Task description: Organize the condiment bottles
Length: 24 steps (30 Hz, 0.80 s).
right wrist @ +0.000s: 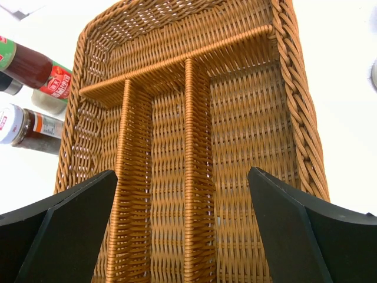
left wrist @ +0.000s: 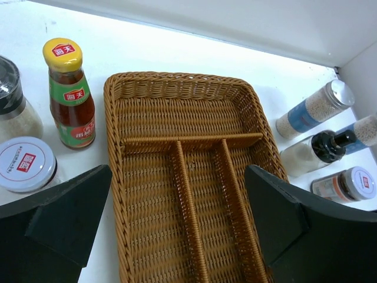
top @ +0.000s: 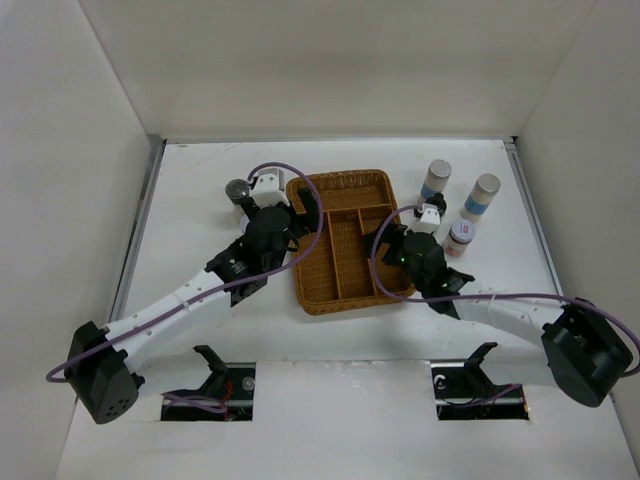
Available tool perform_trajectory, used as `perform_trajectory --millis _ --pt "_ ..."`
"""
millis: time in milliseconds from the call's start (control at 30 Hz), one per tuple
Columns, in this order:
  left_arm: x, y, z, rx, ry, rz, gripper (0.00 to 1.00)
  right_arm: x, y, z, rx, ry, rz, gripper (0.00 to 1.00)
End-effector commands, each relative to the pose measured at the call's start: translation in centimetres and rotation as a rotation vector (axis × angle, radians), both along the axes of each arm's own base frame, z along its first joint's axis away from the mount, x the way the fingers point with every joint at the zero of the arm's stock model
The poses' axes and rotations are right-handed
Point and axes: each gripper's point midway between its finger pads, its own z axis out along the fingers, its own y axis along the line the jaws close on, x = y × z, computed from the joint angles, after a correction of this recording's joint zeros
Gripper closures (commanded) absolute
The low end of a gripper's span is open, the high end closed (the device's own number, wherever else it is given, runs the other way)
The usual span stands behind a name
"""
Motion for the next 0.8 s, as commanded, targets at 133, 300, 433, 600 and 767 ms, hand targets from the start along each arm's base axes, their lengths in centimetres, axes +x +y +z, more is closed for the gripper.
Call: perform_trajectory --millis 133,300,433,600,767 --pt "1.7 0.1 2.5 -0.013 -0.058 0.014 0.00 0.3 -0.3 2.5 0.041 -0.081 -0.035 0.00" --pt "2.2 0.0 3.8 0.013 -0.112 0.012 0.00 -0.1 0.5 2.9 0.028 -0.097 -0.010 0.00" --pt "2.5 1.6 6.4 0.047 -0.184 0.064 0.00 -0.2 0.9 3.3 0.027 -0.128 0.002 0.00" --pt "4.2 3.7 8.0 0.060 -0.223 0.104 0.26 -1.0 1.7 4.1 0.074 -0.159 0.039 0.00" --pt "6.6 5.5 5.8 0.124 -0.141 0.162 0.47 -2.2 3.1 5.5 0.159 -0.194 0.148 0.38"
